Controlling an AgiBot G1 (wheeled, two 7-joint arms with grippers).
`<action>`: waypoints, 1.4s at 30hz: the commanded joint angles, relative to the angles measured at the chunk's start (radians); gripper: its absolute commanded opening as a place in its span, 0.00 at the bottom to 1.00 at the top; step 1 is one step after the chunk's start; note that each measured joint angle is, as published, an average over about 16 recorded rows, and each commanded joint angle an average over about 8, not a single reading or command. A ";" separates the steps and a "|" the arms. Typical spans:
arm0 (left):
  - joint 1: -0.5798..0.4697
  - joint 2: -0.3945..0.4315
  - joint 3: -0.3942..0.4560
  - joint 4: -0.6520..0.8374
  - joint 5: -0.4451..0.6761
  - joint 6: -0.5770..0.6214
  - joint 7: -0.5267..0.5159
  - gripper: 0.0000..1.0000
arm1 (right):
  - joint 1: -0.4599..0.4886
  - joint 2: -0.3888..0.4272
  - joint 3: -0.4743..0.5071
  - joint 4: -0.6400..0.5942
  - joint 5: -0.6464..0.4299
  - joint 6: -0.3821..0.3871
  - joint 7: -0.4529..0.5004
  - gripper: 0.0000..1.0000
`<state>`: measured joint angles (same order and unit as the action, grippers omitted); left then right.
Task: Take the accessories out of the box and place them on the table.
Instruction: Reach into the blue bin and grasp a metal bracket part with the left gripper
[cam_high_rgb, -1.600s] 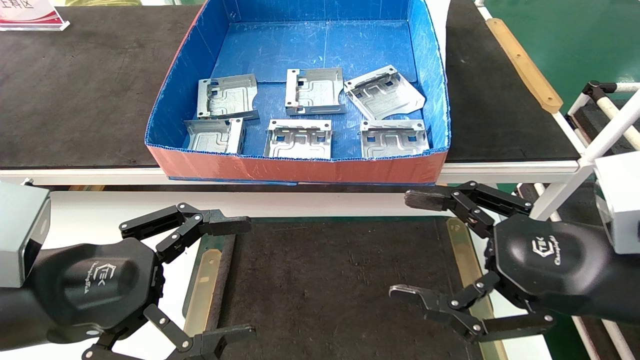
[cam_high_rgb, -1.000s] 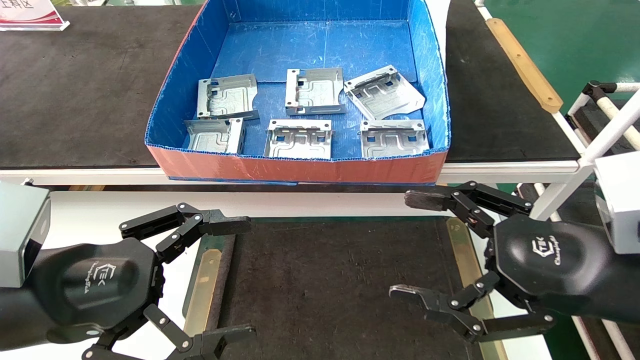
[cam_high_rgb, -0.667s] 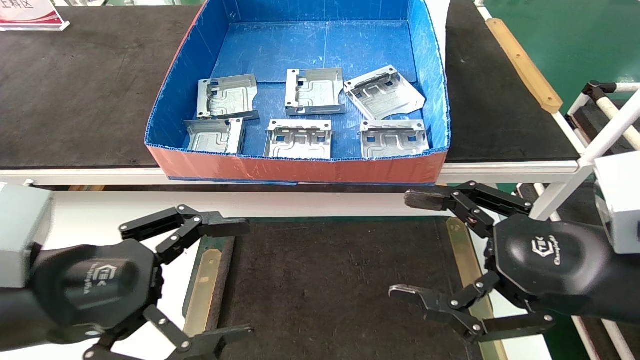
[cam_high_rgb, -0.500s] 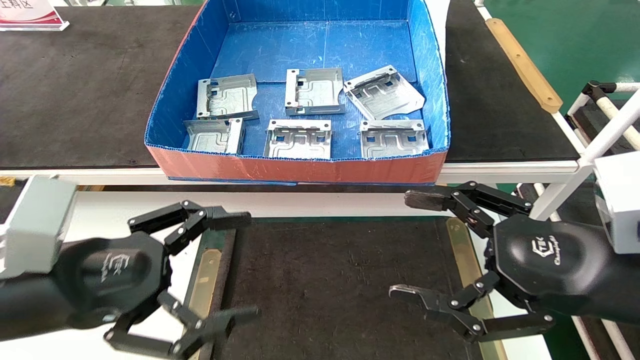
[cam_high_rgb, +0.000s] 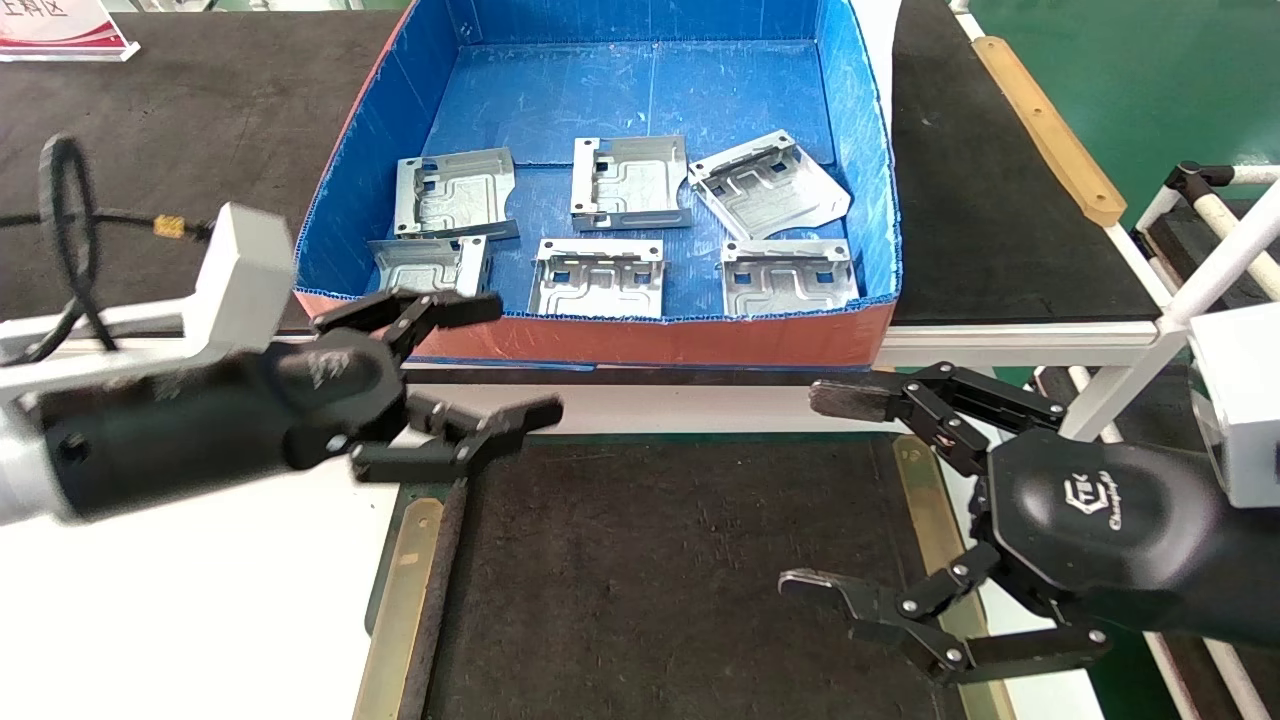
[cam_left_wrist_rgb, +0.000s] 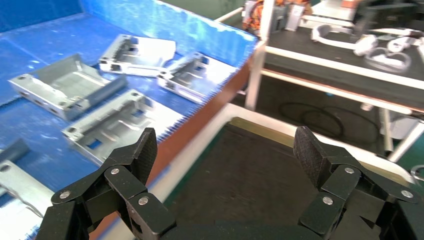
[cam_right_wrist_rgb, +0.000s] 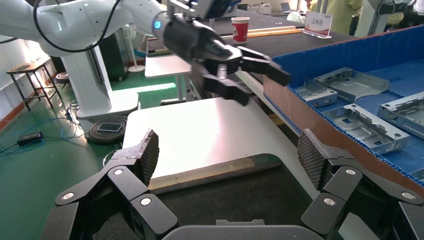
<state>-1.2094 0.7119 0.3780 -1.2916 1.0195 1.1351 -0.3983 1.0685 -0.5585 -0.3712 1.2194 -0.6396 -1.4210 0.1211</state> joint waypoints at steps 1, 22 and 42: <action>-0.021 0.015 0.011 0.004 0.025 -0.024 -0.019 1.00 | 0.000 0.000 0.000 0.000 0.000 0.000 0.000 1.00; -0.293 0.264 0.144 0.286 0.357 -0.310 -0.169 1.00 | 0.000 0.000 0.000 0.000 0.000 0.000 0.000 1.00; -0.413 0.473 0.230 0.550 0.518 -0.452 -0.173 1.00 | 0.000 0.000 0.000 0.000 0.000 0.000 0.000 1.00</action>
<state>-1.6212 1.1855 0.6064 -0.7437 1.5351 0.6829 -0.5713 1.0685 -0.5585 -0.3712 1.2194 -0.6396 -1.4210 0.1211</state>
